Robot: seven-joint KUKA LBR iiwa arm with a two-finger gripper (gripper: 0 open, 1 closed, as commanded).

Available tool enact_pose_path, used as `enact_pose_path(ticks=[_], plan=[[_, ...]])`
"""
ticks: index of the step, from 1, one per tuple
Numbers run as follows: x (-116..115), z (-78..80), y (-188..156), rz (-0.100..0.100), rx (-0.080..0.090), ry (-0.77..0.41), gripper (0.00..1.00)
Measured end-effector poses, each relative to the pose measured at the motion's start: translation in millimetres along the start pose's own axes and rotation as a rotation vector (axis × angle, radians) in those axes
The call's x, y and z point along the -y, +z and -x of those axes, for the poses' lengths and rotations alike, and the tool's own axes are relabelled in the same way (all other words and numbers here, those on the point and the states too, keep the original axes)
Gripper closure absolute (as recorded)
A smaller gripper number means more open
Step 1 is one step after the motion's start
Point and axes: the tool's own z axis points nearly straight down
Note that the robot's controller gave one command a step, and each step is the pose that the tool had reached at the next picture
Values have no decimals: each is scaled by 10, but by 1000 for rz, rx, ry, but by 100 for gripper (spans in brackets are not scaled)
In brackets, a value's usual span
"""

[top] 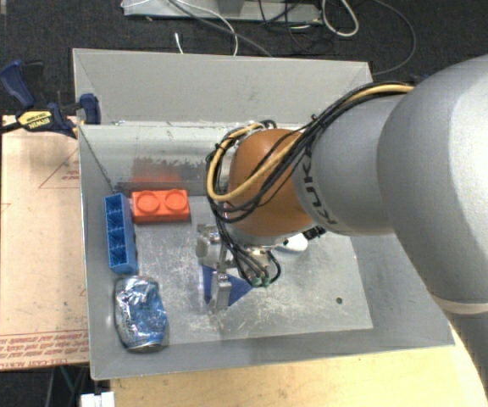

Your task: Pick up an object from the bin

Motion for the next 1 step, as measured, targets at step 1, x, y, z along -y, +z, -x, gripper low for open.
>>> enact_pose_path(ticks=[1], plan=[[-28, -55, 88, -1, -4, -27, 0]])
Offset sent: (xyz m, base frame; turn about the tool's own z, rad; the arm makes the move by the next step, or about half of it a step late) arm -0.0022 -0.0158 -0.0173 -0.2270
